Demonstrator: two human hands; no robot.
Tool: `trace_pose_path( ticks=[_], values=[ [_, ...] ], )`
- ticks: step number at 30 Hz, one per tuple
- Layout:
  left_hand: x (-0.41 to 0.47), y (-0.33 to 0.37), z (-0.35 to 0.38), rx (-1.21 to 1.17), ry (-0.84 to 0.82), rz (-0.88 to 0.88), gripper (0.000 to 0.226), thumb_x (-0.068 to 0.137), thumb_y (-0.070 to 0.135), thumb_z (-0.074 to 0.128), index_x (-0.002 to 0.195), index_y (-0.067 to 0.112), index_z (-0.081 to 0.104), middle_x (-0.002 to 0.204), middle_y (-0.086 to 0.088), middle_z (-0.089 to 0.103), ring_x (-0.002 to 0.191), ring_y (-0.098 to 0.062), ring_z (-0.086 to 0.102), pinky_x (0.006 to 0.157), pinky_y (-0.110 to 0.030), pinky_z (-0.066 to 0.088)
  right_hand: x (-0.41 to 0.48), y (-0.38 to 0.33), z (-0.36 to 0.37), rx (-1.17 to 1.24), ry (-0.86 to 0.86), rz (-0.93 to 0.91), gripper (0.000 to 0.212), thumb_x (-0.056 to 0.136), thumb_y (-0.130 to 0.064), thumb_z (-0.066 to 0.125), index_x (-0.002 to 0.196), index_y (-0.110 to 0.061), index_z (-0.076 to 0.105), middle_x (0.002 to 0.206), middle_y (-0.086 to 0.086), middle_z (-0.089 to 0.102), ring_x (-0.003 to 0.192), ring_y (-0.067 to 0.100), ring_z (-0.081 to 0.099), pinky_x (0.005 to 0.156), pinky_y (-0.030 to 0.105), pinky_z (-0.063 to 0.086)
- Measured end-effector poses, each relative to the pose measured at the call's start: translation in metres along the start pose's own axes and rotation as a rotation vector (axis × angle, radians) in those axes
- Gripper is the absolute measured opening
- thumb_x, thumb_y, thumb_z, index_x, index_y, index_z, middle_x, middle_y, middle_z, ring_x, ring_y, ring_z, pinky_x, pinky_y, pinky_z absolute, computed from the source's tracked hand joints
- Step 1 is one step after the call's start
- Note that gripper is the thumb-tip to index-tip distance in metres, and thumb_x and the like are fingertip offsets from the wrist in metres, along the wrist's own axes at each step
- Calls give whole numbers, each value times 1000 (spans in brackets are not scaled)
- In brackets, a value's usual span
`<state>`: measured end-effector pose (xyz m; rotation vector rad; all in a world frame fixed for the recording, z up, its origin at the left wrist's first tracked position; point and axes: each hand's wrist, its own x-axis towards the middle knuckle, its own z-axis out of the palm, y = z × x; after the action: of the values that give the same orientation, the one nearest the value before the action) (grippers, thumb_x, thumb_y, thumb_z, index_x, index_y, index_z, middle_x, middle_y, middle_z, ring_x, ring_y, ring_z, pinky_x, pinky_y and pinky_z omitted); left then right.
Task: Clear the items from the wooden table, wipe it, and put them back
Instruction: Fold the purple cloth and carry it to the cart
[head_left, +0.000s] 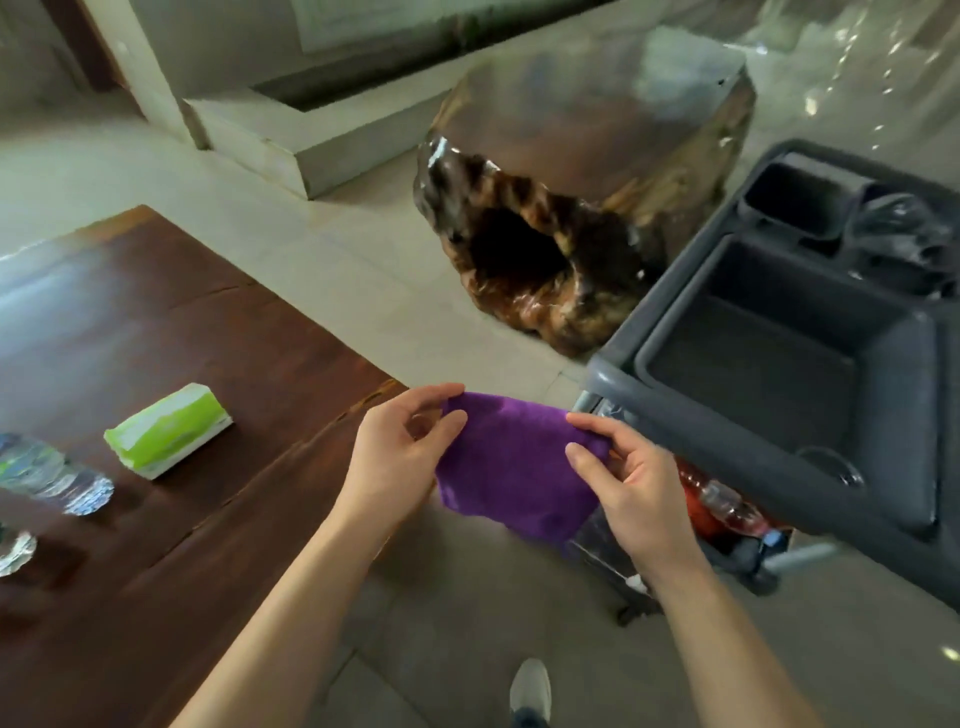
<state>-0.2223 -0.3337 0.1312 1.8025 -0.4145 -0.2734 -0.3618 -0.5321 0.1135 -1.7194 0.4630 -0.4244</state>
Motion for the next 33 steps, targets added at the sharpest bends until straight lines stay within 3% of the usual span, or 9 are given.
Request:
trace_pose_path(
  ticks=[3,7,13,16,21,22,25,28,33],
  values=[
    [10,30,43,31,-109,48,25,93,25,68,111,42,72,105,22,74,89,-8,71,79,-39,63,-8,-6,-49,-1,78,-11,35,87,-30,72,122,-36,69,118,-6,74,111,14,71,92,45,59],
    [21,72,97,18,-245,145,31,96,28,64,106,58,65,106,29,71,91,-2,71,73,-28,63,-17,-19,-114,3,159,-36,41,87,-28,72,127,-37,66,116,-3,76,109,16,72,89,44,61],
    [30,125,161,-103,-351,223,28,92,27,66,115,43,68,103,33,71,89,1,73,65,-16,58,-25,-46,-191,-59,296,-144,47,91,-22,71,134,-38,60,108,-5,78,99,13,75,76,26,62],
    [32,132,184,-90,-415,215,29,90,33,63,117,42,67,97,35,71,87,4,72,62,-14,56,-28,-42,-213,-101,329,-139,49,90,-27,70,136,-39,58,107,-5,78,99,13,75,79,29,63],
    [36,110,210,110,-489,184,32,95,22,64,125,33,66,101,19,71,84,6,70,61,-12,54,-38,-10,-221,-233,330,11,52,89,-24,73,137,-39,57,114,-8,74,105,14,72,95,44,57],
    [36,104,213,163,-505,179,33,95,23,65,127,32,66,104,17,71,84,3,71,61,-12,54,-41,-4,-220,-288,331,40,53,89,-24,74,137,-38,57,112,-11,74,101,12,72,94,41,57],
    [37,86,220,311,-553,185,38,94,26,66,131,32,64,110,13,71,88,-3,71,69,-15,57,-48,9,-212,-508,337,76,57,87,-27,77,139,-34,57,93,-27,65,85,-7,63,83,12,49],
    [37,71,225,450,-557,250,43,92,28,69,134,31,62,117,7,71,99,-9,69,87,-28,59,-50,16,-204,-623,294,112,61,86,-24,77,143,-24,55,103,-27,53,78,-10,51,90,16,45],
    [37,54,232,594,-559,336,56,86,33,76,139,30,56,119,3,71,99,-15,70,91,-38,60,-47,23,-199,-691,263,172,65,86,-25,77,146,-21,51,108,-19,47,89,1,49,91,14,37]
  ],
)
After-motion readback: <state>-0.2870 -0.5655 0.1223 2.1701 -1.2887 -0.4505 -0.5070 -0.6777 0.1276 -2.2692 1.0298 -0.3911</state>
